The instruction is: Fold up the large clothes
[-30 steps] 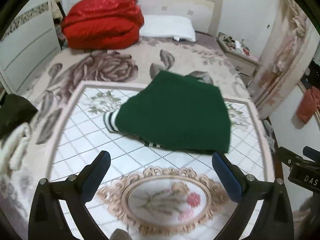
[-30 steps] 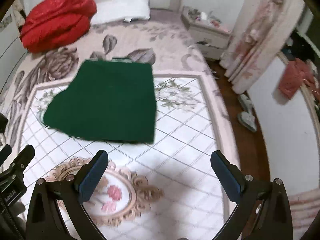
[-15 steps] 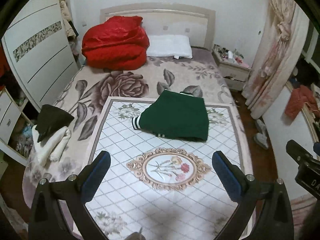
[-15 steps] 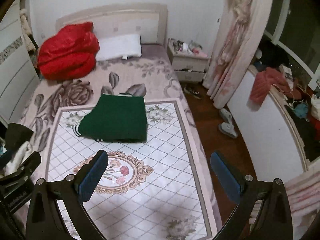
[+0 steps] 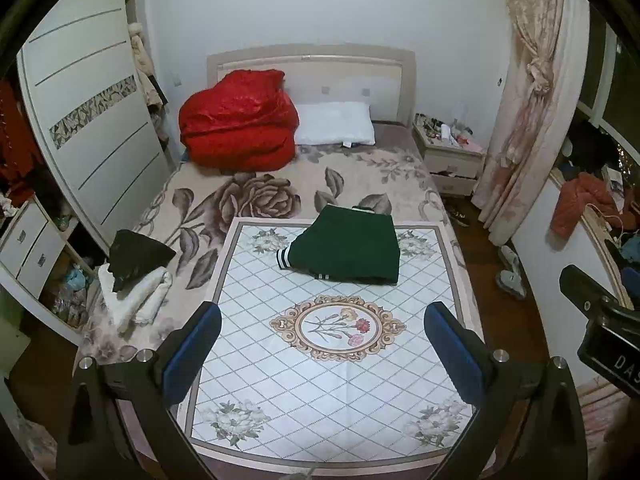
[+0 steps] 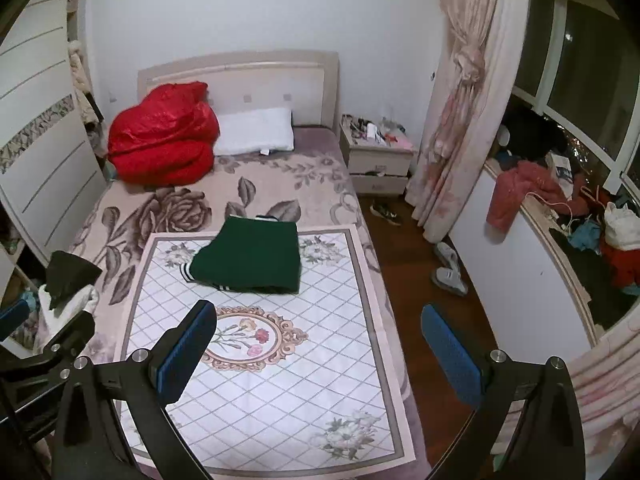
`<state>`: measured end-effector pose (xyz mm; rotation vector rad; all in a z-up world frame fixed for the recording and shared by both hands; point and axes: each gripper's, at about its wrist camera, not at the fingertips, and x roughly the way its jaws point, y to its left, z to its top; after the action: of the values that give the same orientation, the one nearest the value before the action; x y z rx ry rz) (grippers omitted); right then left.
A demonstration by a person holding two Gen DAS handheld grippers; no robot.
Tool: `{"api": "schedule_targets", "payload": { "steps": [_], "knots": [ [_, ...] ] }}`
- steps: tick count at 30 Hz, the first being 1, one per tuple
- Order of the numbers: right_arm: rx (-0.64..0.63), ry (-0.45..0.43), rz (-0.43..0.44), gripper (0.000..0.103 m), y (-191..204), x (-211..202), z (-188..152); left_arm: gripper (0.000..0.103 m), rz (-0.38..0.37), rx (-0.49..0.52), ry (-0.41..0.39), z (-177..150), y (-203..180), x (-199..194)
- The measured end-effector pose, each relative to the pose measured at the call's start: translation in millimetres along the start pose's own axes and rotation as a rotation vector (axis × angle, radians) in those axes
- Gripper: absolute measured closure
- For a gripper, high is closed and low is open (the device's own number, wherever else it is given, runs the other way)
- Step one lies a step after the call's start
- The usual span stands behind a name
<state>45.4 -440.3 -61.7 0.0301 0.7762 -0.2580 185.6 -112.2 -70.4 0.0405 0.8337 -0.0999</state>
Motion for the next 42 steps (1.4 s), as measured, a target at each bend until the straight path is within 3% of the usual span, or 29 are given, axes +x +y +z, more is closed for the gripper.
{"api": "schedule_targets", "payload": {
  "steps": [6,18,28,42],
  "knots": [
    [0.006,-0.045,0.013,0.000,-14,-38,11,0.000,-0.003,0.002,-0.034,2,-7,-28],
    [-0.008,-0.056,0.019,0.000,-31,-65,19,0.000,0.007,0.004,-0.051,3,-17,-48],
    [-0.028,-0.066,0.057,0.000,-44,-53,55,0.000,0.014,0.009,-0.063,-1,-24,-57],
    [-0.044,-0.071,0.087,0.000,-48,-46,72,0.000,0.037,-0.011,-0.100,4,-28,-71]
  ]
}}
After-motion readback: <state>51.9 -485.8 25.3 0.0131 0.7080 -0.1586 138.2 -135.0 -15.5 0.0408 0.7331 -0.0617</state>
